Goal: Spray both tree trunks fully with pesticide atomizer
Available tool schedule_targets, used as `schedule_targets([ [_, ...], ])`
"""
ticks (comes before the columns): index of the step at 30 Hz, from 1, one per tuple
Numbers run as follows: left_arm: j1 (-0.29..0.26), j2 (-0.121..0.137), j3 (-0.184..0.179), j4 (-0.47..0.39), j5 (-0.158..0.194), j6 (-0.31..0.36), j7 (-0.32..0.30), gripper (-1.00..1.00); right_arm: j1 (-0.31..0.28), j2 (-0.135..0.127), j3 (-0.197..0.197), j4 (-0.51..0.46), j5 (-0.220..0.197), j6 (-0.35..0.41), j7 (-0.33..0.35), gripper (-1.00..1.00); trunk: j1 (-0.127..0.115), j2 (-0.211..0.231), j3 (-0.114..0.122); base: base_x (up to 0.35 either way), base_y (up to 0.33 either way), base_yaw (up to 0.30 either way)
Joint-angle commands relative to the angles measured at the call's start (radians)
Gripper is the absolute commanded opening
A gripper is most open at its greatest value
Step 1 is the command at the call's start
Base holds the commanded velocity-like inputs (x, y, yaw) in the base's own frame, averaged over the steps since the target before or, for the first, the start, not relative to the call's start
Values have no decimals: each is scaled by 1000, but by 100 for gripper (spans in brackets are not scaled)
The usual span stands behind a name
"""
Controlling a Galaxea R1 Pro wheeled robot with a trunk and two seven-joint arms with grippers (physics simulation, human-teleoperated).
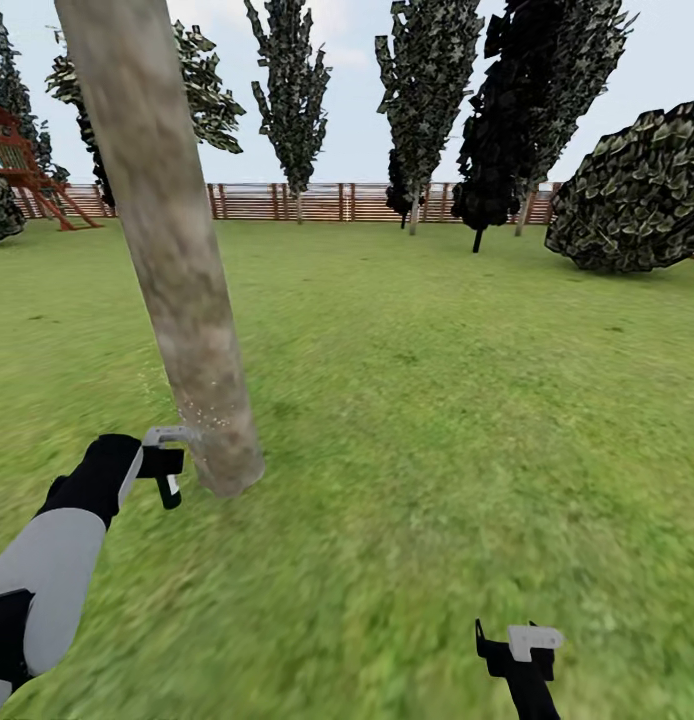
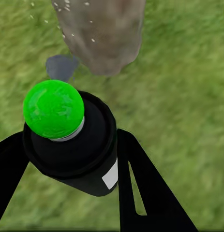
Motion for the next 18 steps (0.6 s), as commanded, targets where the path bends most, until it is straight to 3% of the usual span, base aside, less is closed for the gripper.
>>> schedule_targets([
  [1, 7, 1, 3, 0, -9, 1, -9, -100, -1, 1, -4, 1, 11, -3, -6, 100, 0, 0, -1, 111, -163, 5],
  [4, 46, 1, 15, 1, -5, -6, -11, -100, -1, 0, -4, 1, 11, -3, -7, 100, 0, 0, -1, 138, -210, 2],
  [6, 68, 1, 76, 1, 13, -10, -18, -100, -1, 0, -4, 1, 11, -2, -6, 100, 0, 0, -1, 155, -235, 0],
  [10, 101, 3, 132, -1, 24, -14, -25, -100, -1, 0, -4, 1, 11, -1, -5, 100, 0, 0, -1, 159, -237, 0],
  [18, 105, -1, 142, -2, 26, -15, -27, -100, -1, 1, -3, 3, 11, -1, -5, 100, 0, 0, -1, 171, -238, 55],
])
